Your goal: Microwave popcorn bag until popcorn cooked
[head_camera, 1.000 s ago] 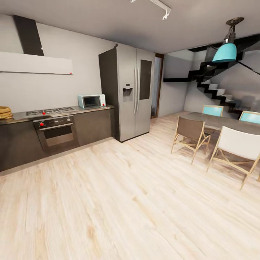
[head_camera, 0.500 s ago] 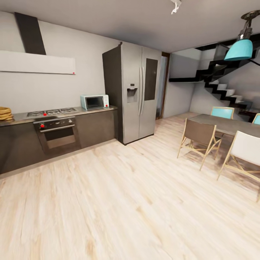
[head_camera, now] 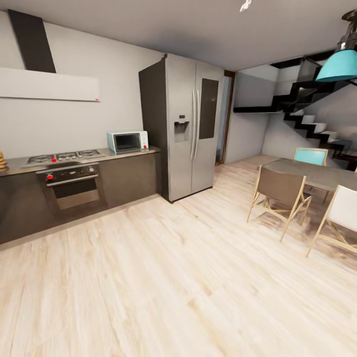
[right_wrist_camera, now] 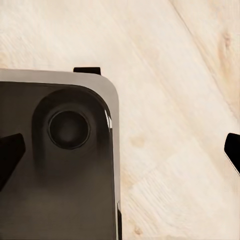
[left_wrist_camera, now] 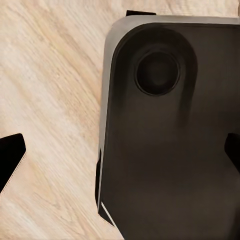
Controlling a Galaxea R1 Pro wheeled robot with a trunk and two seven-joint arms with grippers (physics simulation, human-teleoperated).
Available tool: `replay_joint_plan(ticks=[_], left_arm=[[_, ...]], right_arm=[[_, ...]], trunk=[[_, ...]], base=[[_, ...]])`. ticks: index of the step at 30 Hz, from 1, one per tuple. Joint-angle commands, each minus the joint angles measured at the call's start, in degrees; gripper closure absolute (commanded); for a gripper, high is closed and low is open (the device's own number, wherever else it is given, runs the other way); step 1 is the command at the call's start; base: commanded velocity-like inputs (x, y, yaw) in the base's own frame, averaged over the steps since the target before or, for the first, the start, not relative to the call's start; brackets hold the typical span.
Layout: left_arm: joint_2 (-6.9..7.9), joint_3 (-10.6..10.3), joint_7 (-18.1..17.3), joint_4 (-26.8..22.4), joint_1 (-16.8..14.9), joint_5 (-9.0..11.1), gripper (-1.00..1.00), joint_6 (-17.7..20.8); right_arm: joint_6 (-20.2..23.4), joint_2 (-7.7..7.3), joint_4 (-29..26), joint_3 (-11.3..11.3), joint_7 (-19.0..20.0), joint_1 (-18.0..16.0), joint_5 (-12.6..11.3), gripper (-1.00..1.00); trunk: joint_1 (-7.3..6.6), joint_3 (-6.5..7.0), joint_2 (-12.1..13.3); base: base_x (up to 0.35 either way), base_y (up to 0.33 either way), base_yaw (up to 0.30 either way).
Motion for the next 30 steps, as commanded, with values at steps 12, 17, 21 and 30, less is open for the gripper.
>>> replay_joint_plan(ticks=[12, 17, 21, 30], left_arm=[[-0.23, 0.3, 0.0, -0.1, 0.0, 0.1, -1.0, -0.1], [-0.37, 0.3, 0.0, -0.1, 0.0, 0.1, -1.0, -0.2], [-0.37, 0.3, 0.0, -0.1, 0.0, 0.0, -1.0, -0.2], [-0.37, 0.3, 0.0, -0.1, 0.0, 0.1, -1.0, -0.2]], right_arm=[[-0.1, 0.0, 0.0, 0.0, -0.1, 0.0, 0.0, -1.0], [-0.1, 0.0, 0.0, 0.0, -0.1, 0.0, 0.0, -1.0], [-0.1, 0.0, 0.0, 0.0, -0.1, 0.0, 0.0, -1.0], [-0.1, 0.0, 0.0, 0.0, -0.1, 0.0, 0.0, -1.0]], trunk=[[0.04, -0.04, 0.0], [0.04, -0.04, 0.0], [0.04, -0.04, 0.0], [0.04, -0.04, 0.0]], base=[[0.34, 0.0, 0.0], [0.34, 0.0, 0.0], [0.34, 0.0, 0.0], [0.34, 0.0, 0.0]])
